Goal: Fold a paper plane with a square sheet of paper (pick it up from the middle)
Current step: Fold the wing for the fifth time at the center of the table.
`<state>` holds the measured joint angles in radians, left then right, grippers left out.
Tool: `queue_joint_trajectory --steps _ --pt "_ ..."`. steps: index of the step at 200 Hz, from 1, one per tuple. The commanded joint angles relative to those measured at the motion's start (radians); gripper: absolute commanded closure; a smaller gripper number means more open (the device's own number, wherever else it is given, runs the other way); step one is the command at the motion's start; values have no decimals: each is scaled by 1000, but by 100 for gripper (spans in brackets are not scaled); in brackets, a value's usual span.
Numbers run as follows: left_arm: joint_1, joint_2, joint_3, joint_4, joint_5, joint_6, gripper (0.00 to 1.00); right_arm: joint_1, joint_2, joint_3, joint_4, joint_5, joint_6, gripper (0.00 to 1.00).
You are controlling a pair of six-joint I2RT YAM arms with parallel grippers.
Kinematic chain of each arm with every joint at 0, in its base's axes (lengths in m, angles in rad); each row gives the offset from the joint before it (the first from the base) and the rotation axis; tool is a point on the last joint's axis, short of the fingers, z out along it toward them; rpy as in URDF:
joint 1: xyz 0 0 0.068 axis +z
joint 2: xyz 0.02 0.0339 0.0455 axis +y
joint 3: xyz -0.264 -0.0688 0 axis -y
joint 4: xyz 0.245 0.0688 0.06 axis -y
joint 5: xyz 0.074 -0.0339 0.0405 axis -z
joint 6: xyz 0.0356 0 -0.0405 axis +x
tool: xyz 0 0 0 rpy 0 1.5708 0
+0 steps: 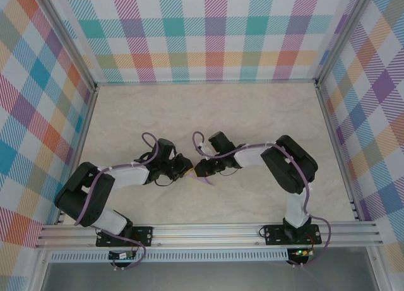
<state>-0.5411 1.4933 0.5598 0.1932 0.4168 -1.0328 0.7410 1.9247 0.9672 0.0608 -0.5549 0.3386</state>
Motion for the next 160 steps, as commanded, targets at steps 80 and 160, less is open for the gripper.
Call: queue_joint_trajectory --steps 80,160 --pt "-12 5 -30 -47 -70 -4 89 -2 17 64 -104 -22 -49 83" --pt "-12 18 -37 -46 -72 0 90 -23 -40 100 -196 -83 -26 72"
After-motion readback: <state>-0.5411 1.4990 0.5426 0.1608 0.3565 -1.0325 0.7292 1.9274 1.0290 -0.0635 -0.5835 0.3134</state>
